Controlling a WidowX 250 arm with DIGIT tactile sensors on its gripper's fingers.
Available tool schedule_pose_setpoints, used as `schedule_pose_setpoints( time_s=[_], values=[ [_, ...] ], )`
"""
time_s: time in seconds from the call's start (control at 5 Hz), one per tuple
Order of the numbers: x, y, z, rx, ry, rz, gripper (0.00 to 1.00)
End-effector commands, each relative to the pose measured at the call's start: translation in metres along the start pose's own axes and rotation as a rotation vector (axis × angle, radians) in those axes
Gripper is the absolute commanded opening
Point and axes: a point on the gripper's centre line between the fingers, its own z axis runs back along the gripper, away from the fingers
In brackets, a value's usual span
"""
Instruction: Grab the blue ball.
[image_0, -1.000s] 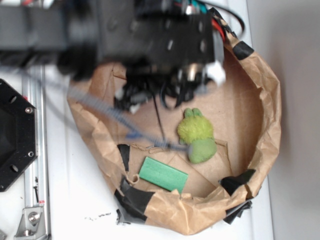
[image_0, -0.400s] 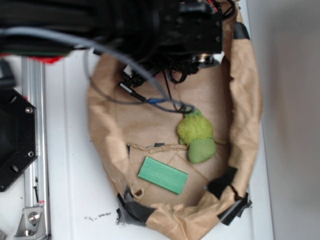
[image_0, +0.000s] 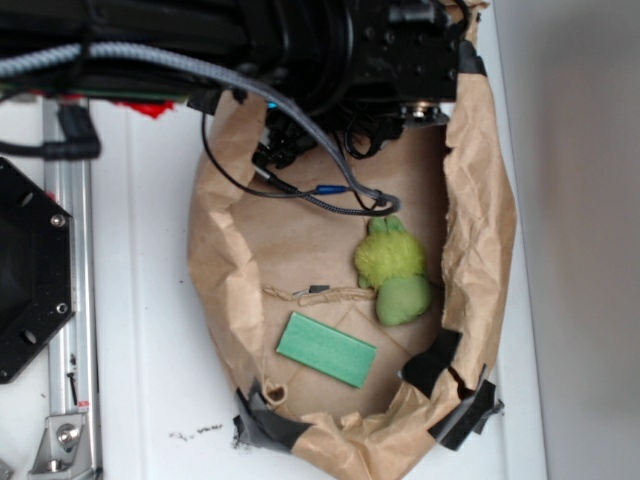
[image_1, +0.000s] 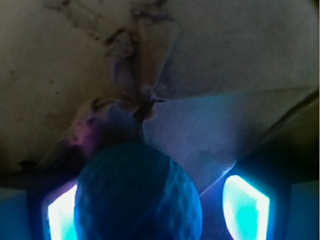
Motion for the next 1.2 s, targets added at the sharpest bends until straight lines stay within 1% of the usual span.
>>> schedule_pose_setpoints(
  time_s=[0.0, 0.2, 0.4, 0.6, 0.8, 1.0],
  values=[
    [0.0, 0.004, 0.01, 0.041, -0.031, 0.053, 0.0],
    [-0.002, 0.004, 0.037, 0.014, -0.11, 0.092, 0.0],
    [0.001, -0.009, 0.096, -0.003, -0.255, 0.158, 0.0],
    [0.005, -0.023, 0.158, -0.023, -0.361, 0.195, 0.0],
    [0.005, -0.026, 0.206, -0.059, -0.407, 0.217, 0.0],
    [0.016, -0.033, 0.22, -0.113, -0.367, 0.342, 0.0]
  ],
)
